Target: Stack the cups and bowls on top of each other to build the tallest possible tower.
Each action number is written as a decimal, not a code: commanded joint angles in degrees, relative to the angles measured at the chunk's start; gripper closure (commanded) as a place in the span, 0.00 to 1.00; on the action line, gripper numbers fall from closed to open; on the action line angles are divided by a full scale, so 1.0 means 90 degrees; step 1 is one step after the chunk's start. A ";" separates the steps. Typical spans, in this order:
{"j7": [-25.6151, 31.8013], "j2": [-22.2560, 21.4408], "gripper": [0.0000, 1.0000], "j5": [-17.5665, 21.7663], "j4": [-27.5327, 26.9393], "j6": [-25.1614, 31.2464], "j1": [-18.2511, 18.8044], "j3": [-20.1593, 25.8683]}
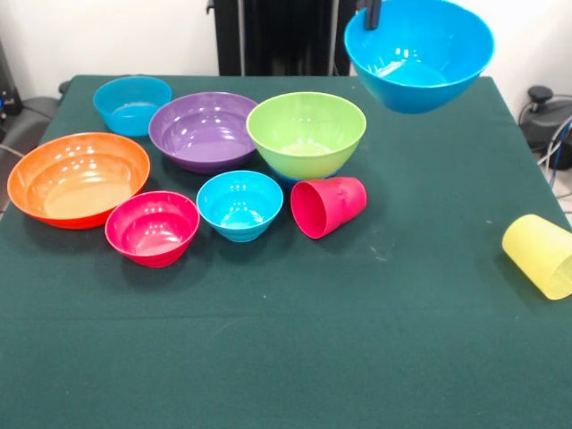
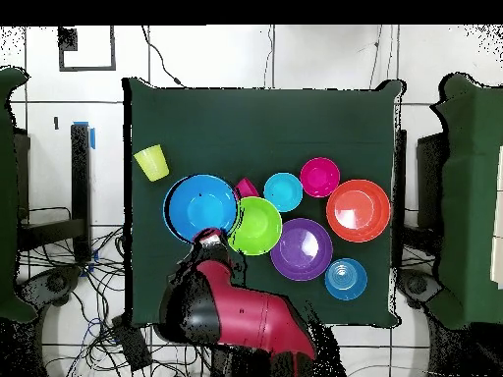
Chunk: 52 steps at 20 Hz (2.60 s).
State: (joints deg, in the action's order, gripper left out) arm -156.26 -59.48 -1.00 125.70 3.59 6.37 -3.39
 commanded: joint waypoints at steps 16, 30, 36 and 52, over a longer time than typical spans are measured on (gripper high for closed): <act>0.0729 -0.0195 1.00 0.0713 -0.0062 0.1263 0.0651 0.0816; 0.0587 -0.0441 1.00 0.0883 0.0287 0.1158 0.1074 0.1200; 0.0608 -0.0527 1.00 0.0845 0.0219 0.1365 0.1144 0.1248; 0.0621 -0.0178 1.00 0.1330 0.0096 0.1055 0.1341 0.1194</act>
State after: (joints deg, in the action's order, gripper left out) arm -156.26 -65.15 6.08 125.86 8.78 17.59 3.45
